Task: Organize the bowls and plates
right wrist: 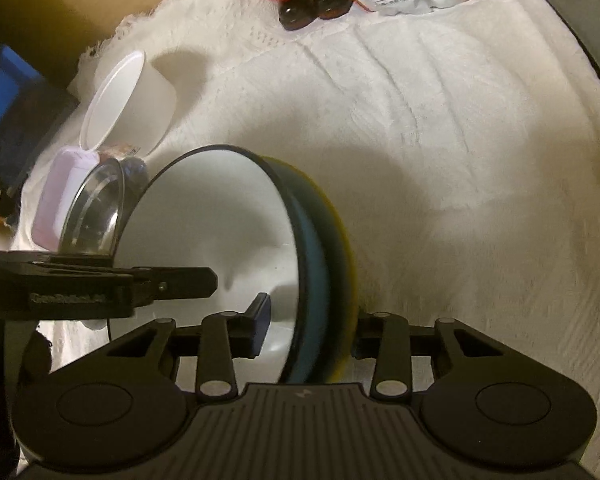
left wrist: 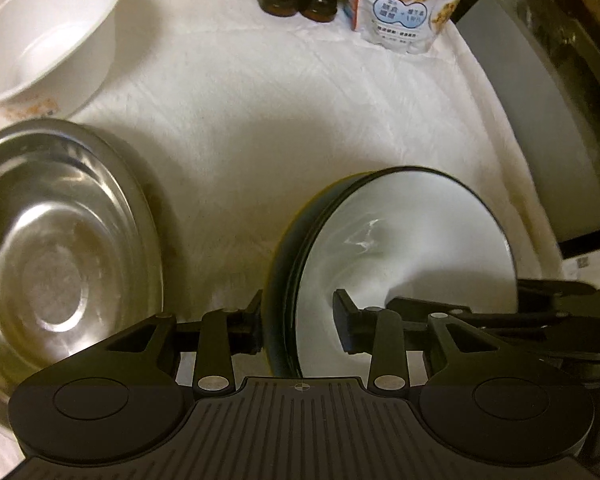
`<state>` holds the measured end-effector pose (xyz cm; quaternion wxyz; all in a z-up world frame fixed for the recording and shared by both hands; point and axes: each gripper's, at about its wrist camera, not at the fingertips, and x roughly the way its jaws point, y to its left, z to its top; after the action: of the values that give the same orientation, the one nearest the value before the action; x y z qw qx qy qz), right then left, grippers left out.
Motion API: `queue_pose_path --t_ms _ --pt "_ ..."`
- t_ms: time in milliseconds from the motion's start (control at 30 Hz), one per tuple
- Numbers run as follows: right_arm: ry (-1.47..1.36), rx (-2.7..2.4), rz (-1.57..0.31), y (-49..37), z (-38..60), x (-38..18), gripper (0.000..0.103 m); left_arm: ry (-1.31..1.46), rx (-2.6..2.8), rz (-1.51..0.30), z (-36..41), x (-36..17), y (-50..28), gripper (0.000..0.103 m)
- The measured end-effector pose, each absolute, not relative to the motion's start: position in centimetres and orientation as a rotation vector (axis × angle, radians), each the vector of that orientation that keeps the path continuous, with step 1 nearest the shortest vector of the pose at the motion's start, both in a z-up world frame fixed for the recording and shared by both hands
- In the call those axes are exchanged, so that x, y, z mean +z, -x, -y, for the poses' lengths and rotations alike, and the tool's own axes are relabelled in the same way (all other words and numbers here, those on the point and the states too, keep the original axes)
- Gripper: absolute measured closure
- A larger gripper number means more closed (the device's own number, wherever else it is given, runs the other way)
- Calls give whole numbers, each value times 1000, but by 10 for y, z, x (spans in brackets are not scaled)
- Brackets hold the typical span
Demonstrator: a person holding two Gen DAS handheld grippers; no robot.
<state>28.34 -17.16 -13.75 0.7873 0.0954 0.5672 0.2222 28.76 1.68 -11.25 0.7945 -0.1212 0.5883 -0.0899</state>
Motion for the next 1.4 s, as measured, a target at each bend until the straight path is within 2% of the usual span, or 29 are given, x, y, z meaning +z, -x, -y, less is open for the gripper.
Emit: queue_pose_path --t_ms 667,1000,1267,1400 --pt "-177 443 -1158 -329 163 -130 61 265 -148 -1236 -16 -117 -316 63" --pt "-205 460 -1161 -332 169 -135 62 313 -162 -1227 -21 -117 -316 70" --pt "-164 452 -1158 -330 167 -132 60 295 -159 -1222 -20 -114 -311 70" --pt "-88 430 -1070 -323 167 -114 60 308 -172 -1190 -30 -100 -307 72"
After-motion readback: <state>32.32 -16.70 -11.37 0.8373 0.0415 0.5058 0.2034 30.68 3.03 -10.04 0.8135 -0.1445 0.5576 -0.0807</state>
